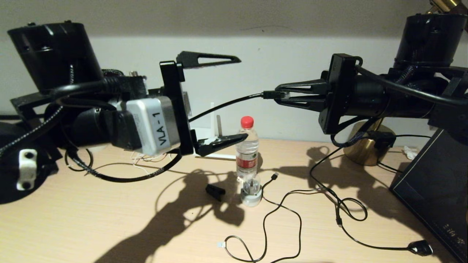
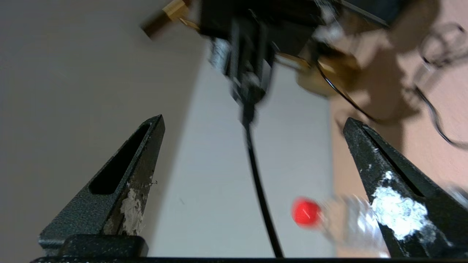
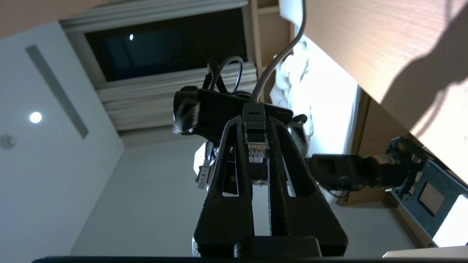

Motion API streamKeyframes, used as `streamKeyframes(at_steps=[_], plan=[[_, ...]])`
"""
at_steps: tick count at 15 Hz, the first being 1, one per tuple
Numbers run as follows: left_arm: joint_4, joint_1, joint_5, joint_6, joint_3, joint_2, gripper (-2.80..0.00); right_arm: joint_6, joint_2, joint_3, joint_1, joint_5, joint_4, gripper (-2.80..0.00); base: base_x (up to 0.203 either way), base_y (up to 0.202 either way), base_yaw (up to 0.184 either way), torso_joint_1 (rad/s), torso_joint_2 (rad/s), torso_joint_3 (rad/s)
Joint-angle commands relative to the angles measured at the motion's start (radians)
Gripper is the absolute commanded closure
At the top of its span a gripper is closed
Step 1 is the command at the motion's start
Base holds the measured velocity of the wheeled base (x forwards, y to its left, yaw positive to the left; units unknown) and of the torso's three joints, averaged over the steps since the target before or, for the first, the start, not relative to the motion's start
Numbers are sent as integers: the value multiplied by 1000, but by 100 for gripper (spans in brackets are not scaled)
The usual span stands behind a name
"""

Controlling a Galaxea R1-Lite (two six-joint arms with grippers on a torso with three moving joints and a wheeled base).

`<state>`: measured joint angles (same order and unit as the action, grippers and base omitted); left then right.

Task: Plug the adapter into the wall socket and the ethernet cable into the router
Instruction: Hand it to the other hand

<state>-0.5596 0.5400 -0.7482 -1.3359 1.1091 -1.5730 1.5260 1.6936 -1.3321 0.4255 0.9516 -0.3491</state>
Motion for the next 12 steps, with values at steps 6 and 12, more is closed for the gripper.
streamKeyframes(at_steps=[6, 12], plan=[[-96, 49, -80, 1, 60, -73, -280, 113, 9, -70, 35, 64, -7, 0, 0, 0, 0, 0, 0, 0], [-143, 46, -80, 4, 61, -85, -280, 142, -41, -40, 35, 125, -1, 0, 0, 0, 0, 0, 0, 0]])
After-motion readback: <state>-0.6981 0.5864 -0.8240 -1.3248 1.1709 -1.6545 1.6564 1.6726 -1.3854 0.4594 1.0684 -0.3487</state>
